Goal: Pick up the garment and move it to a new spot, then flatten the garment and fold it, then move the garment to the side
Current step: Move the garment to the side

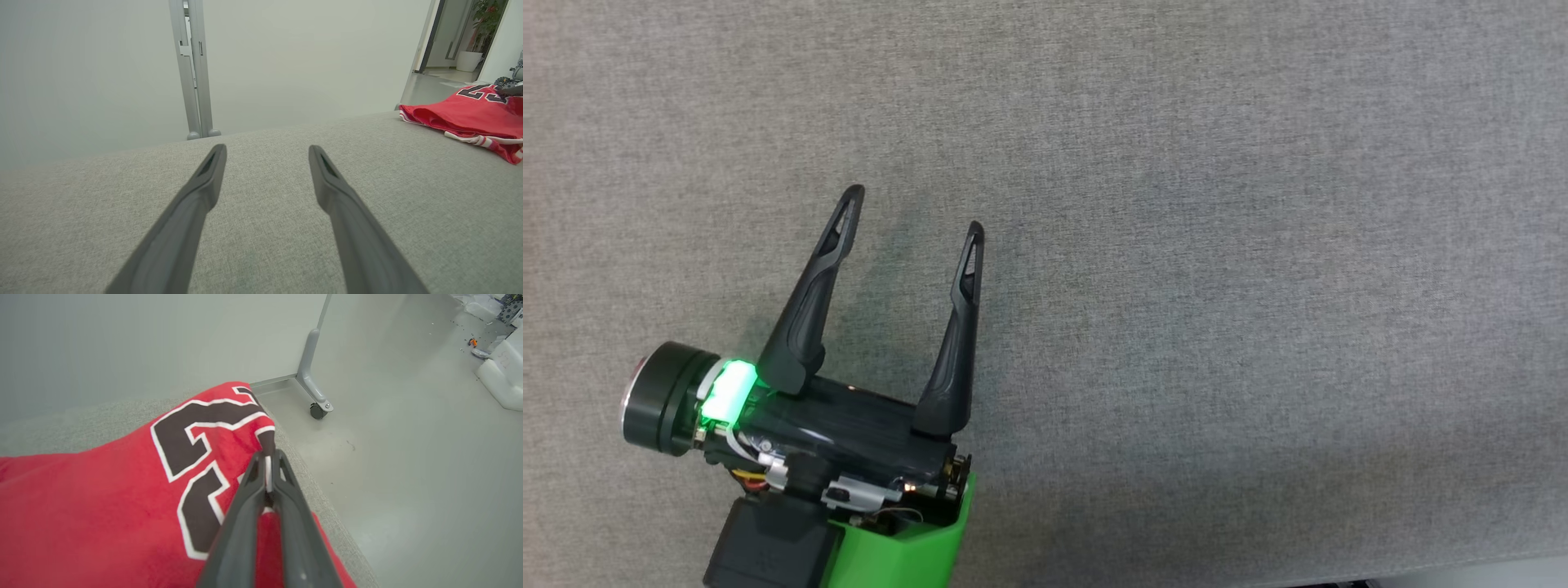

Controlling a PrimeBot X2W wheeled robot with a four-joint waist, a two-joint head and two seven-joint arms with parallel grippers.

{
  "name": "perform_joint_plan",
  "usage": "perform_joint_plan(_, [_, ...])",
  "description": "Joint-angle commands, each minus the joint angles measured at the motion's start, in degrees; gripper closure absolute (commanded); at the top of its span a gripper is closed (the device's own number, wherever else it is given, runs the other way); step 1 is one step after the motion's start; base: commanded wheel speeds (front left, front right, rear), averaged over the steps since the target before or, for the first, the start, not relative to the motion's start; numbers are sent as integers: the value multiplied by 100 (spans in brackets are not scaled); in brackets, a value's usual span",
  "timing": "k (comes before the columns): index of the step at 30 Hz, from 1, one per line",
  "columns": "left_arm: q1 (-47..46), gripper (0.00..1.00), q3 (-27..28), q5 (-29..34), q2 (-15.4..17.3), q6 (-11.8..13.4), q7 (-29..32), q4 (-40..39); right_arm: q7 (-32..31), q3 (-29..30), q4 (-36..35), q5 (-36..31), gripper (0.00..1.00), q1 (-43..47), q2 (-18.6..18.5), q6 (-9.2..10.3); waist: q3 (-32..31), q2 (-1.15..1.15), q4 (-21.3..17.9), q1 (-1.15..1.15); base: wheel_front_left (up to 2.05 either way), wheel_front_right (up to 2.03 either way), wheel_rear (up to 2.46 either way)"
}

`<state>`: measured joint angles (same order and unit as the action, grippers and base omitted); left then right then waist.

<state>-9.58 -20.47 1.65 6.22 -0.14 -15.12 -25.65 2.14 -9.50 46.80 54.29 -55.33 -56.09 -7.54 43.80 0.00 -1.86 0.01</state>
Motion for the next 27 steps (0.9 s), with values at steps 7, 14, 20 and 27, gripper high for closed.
perform_joint_plan(7, [-100, 0, -69, -121, -22, 190, 0, 161, 606, -250, 349, -916, 0, -76, 463, 11, -536, 0, 223, -1, 0, 0, 0])
perform_joint_plan(14, [423, 0, 264, -578, -175, 403, 0, 663, 1098, -784, -64, -1104, 0, 669, 1533, 11, -1602, 0, 258, -1, 0, 0, 0])
perform_joint_plan(20, [855, 0, 612, -805, -260, 256, 0, 1478, 1307, -1039, -383, -1545, 0, 1484, 2297, 11, -2553, 0, 280, -1, 0, 0, 0])
perform_joint_plan(27, [1295, 0, 952, -966, -318, 173, 0, 1967, 1307, -283, -1360, -2578, 0, 2749, 3172, 11, -3462, 0, 243, -1, 0, 0, 0])
